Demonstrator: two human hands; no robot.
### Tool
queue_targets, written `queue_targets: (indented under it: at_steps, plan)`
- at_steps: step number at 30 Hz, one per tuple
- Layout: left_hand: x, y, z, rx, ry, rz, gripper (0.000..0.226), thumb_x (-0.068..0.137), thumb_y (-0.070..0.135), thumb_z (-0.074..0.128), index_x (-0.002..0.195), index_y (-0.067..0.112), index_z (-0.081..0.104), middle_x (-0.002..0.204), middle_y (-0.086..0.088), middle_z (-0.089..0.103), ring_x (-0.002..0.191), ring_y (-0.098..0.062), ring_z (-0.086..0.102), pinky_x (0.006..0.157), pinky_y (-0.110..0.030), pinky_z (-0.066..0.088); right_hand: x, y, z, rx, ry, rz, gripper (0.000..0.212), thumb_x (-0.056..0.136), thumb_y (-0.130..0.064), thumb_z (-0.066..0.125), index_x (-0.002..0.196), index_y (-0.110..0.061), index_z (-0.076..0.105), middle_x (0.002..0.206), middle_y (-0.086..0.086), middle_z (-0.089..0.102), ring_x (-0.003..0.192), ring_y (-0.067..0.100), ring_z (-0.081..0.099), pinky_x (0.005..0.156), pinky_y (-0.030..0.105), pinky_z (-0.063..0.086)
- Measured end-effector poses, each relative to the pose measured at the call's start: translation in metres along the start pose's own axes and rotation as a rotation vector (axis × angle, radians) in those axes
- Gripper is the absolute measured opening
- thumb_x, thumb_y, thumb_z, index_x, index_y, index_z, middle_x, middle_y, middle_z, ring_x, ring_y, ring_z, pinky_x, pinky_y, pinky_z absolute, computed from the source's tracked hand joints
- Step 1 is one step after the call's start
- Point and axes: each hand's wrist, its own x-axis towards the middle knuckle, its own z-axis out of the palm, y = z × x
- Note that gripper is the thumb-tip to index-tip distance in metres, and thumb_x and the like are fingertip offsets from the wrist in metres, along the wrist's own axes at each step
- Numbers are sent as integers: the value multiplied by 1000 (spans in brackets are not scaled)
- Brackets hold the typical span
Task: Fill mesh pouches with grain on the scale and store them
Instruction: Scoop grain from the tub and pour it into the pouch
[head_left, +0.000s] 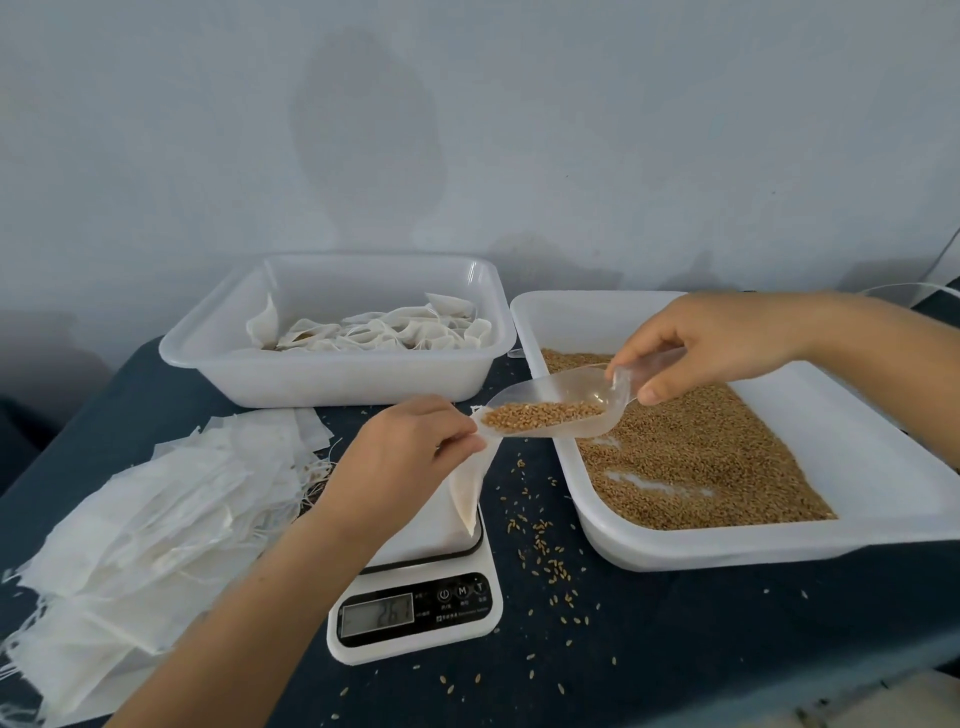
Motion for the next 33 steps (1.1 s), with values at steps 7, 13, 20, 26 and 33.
queue_targets:
  at_steps: [7,13,20,26,33]
  plan:
    - [0,3,3,10,-17,21,10,82,19,71,84,9,73,79,3,65,67,-11,57,64,-32,52,4,-15,-15,-170,-48,14,31,83,-36,69,113,-39,64,111,-27,62,109,-2,55,97,22,40]
    - [-1,3,4,-1,-35,5,11,84,21,70,86,11,74,81,2,65,68,-14,58,65,-34,51,18,-37,-29,-377,-47,-3,38,83,-38,68,121,-34,62,93,-32,56,80,-19,47,68,0,31]
    - [0,2,3,-8,-34,1,11,83,20,70,87,11,74,81,1,65,68,-15,58,64,-34,51,25,-62,-41,-503,-70,9,37,84,-36,68,120,-30,62,80,-31,49,79,-2,50,59,3,32]
    - [0,1,2,-17,-34,1,12,84,21,68,88,11,74,81,4,65,70,-11,57,65,-30,49,24,-77,-48,-596,-76,13,33,85,-36,67,117,-31,63,85,-22,55,79,2,50,64,7,32]
    - [1,2,1,-16,-20,-12,12,85,21,68,84,11,73,79,5,65,69,-9,56,66,-23,45,20,-88,-53,-664,-79,28,34,84,-36,68,118,-30,64,100,-12,64,86,6,53,68,19,39]
